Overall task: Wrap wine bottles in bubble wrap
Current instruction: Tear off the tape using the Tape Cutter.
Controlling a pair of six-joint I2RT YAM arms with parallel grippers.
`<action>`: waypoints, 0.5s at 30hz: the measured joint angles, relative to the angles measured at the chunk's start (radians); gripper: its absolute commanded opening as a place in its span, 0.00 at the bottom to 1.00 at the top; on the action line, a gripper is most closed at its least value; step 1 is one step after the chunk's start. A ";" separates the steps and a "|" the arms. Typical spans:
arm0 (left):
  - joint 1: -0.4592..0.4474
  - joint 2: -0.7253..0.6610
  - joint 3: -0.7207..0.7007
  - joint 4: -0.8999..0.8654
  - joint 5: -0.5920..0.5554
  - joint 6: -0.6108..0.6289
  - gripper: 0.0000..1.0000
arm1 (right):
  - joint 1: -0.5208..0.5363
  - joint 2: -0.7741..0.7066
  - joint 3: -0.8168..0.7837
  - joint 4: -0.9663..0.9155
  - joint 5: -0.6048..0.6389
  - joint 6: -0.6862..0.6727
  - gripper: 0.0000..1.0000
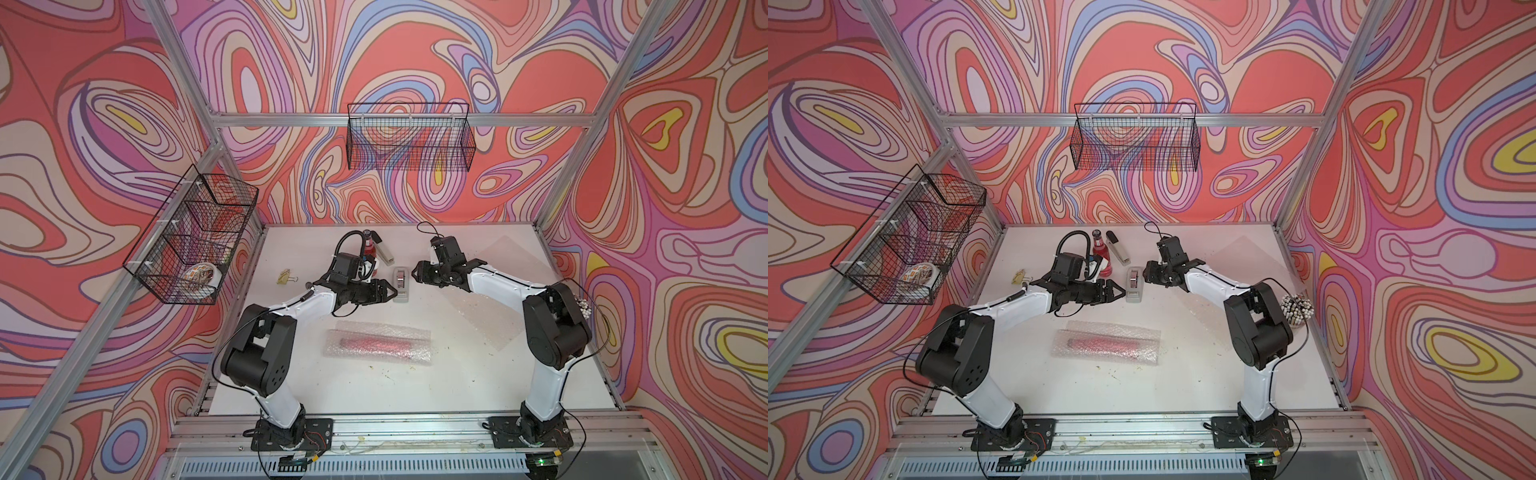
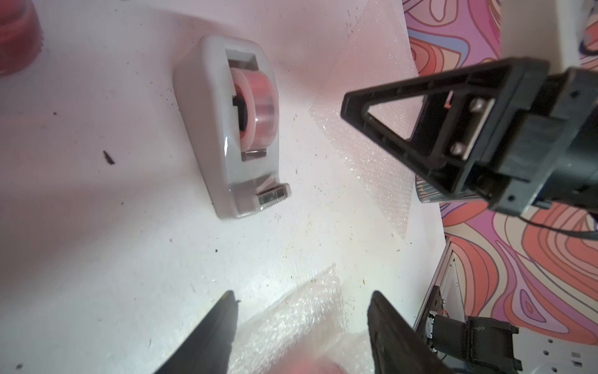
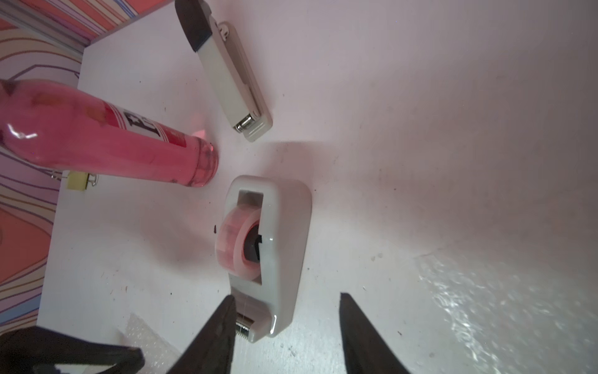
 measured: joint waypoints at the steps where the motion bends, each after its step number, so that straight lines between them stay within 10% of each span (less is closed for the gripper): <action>1: 0.000 0.025 0.018 0.008 0.008 -0.006 0.56 | -0.001 0.011 0.000 0.013 -0.015 0.001 0.45; 15: 0.005 0.242 0.166 0.076 0.084 -0.078 0.50 | -0.031 0.110 -0.010 0.125 -0.145 0.019 0.38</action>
